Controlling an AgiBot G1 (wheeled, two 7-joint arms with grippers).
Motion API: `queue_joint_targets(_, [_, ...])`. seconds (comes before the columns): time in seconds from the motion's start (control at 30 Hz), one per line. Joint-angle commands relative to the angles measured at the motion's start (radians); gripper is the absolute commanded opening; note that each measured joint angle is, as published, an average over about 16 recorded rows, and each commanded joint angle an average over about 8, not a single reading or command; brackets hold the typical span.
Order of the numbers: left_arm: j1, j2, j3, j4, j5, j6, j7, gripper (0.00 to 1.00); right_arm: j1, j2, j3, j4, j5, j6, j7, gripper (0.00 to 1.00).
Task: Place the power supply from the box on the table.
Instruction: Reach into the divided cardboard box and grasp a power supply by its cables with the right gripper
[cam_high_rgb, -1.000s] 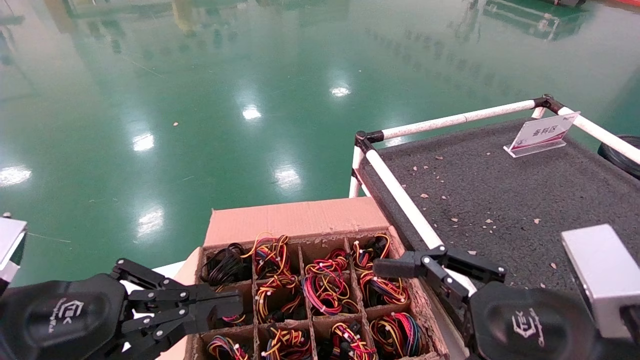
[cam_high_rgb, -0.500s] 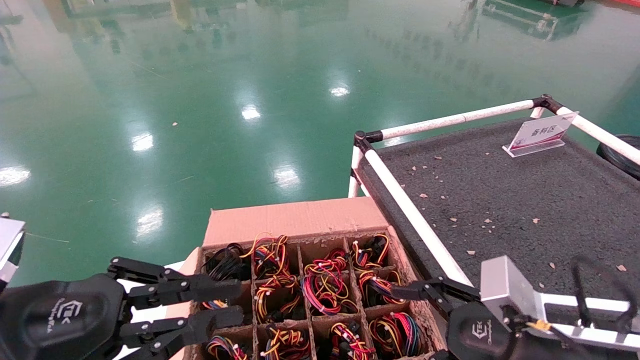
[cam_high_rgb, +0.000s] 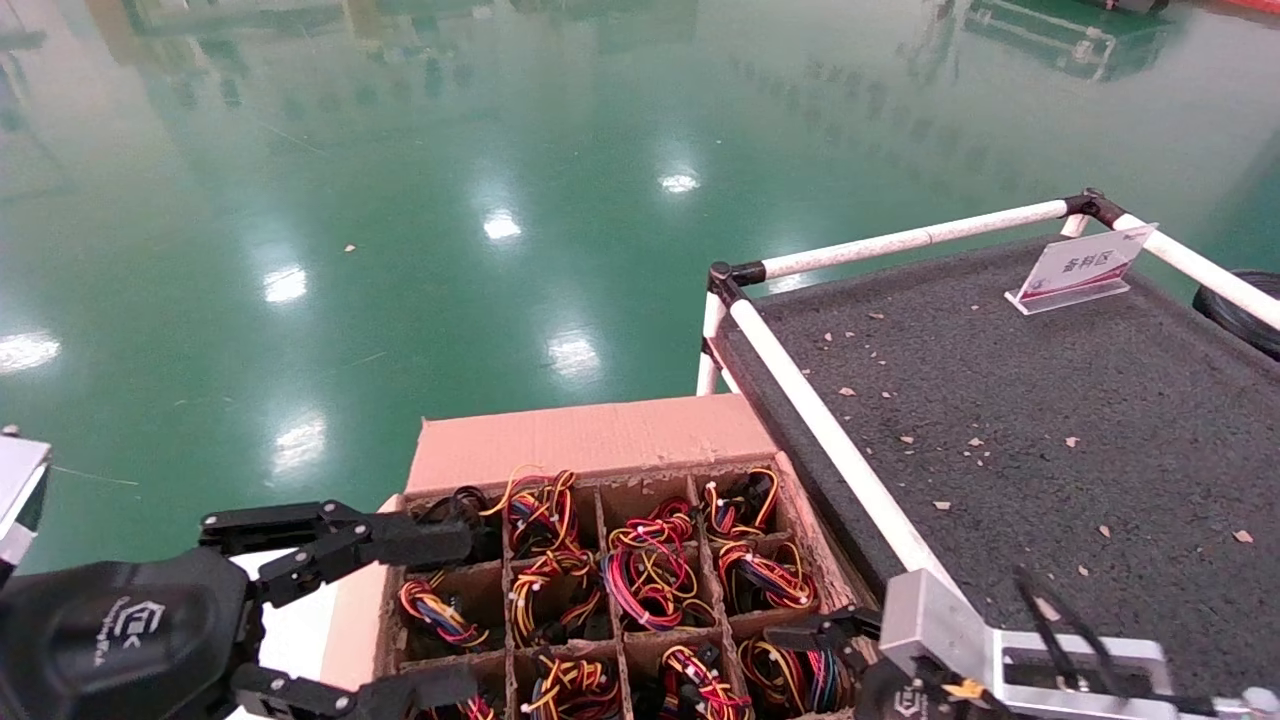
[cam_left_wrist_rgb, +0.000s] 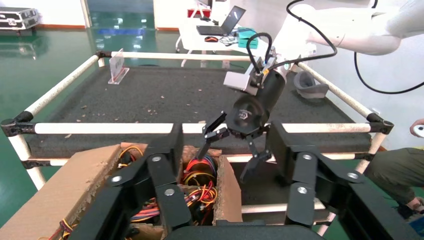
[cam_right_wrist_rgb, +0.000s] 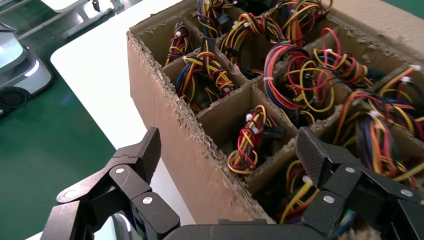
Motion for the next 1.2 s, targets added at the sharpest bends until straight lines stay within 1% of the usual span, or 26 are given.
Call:
queue_joint_targets(0.03, [0.000,0.000,0.000,0.000,0.000,0.000,0.000,1.00,0.005,-0.014,-0.011,0.002,-0.017,0.005,0.010,0.00])
queue_joint_targets(0.33, [0.000,0.000,0.000,0.000,0.000,0.000,0.000,1.00,0.038,-0.079,-0.058,0.002,-0.111,0.066,0.096,0.00])
queue_joint_targets(0.53, [0.000,0.000,0.000,0.000,0.000,0.000,0.000,1.00,0.057,-0.105,-0.081,0.003,-0.166,0.094,0.140,0.00])
queue_joint_targets(1.0, [0.000,0.000,0.000,0.000,0.000,0.000,0.000,1.00,0.062,-0.123,-0.114,0.003,-0.231,0.111,0.191,0.00])
queue_joint_targets(1.2, [0.000,0.000,0.000,0.000,0.000,0.000,0.000,1.00,0.069,-0.129,-0.115,0.003,-0.223,0.106,0.220,0.00])
